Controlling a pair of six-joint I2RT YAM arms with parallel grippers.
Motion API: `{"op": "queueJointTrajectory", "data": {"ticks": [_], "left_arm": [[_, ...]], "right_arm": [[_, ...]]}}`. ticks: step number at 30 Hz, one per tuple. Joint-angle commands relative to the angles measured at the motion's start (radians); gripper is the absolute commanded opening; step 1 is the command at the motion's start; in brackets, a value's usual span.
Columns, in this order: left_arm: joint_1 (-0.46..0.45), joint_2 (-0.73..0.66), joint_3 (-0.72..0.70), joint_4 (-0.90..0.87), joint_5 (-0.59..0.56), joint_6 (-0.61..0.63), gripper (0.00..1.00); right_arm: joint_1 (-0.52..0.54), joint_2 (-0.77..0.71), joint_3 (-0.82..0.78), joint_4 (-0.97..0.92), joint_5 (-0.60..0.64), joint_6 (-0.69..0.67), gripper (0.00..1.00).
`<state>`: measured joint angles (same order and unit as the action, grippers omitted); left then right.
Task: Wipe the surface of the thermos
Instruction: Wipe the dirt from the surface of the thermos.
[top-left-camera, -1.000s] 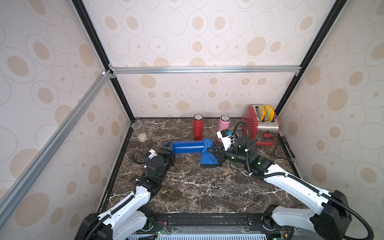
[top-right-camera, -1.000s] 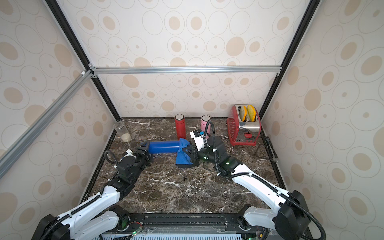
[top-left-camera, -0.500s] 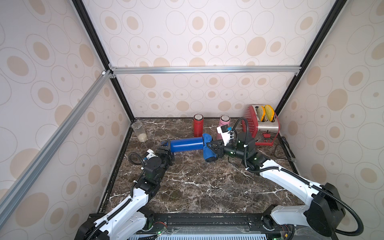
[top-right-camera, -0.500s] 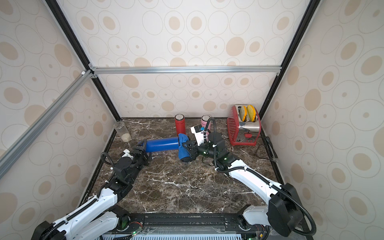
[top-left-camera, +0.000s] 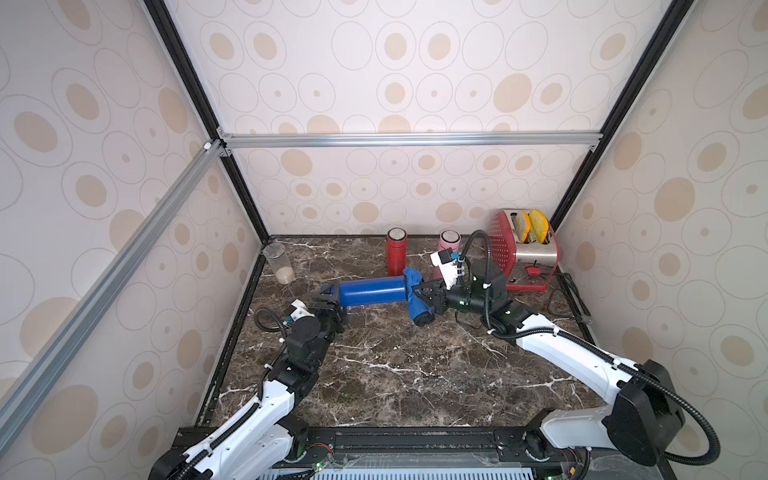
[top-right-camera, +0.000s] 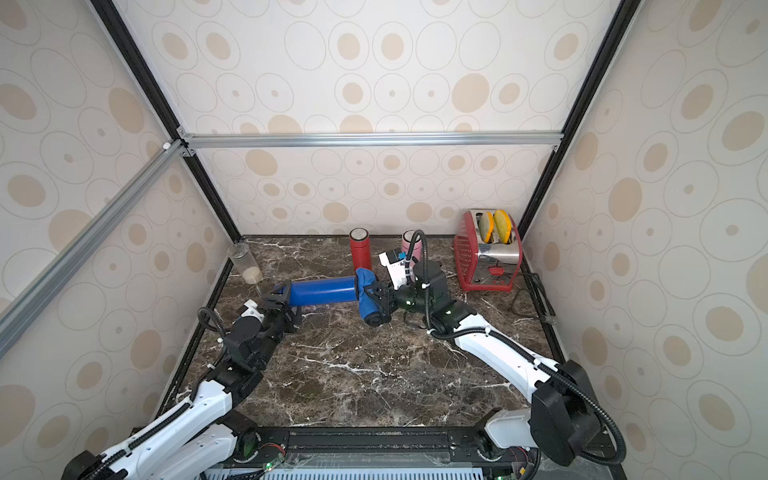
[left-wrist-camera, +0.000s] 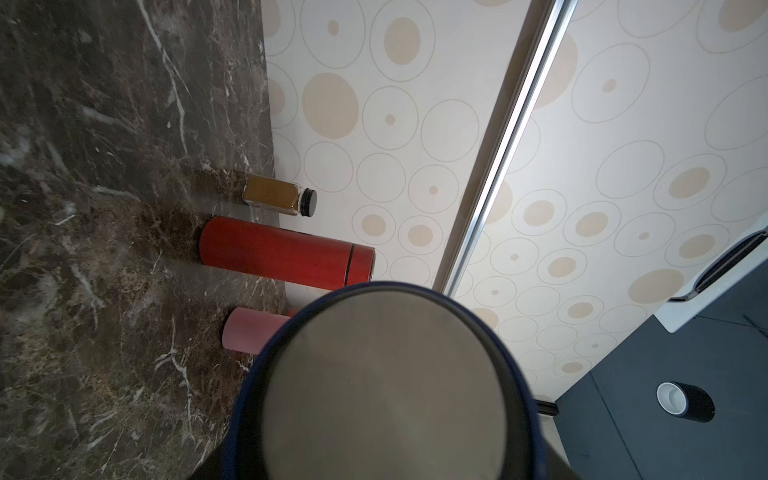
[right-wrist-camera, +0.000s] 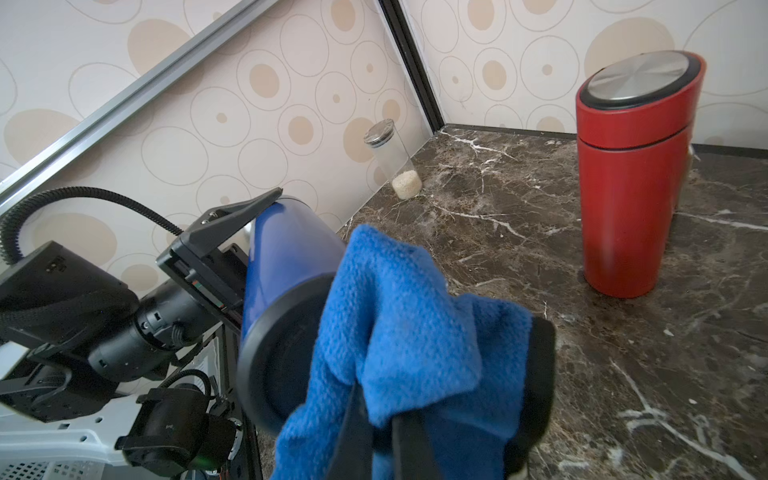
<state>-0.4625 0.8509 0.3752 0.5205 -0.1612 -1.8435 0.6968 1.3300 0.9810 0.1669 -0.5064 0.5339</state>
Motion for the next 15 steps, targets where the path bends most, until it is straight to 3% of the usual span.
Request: {"op": "queueJointTrajectory", "data": {"ticks": [1,15], "left_arm": [[-0.015,0.014,0.001,0.1,0.093,0.001,0.0],[-0.016,-0.019,0.006,0.133,0.087,-0.008,0.0]], "right_arm": [[0.016,-0.047,0.059,0.022,-0.076,-0.014,0.0],[0.016,0.041,-0.053,0.111,-0.044,0.033,0.0]]}}
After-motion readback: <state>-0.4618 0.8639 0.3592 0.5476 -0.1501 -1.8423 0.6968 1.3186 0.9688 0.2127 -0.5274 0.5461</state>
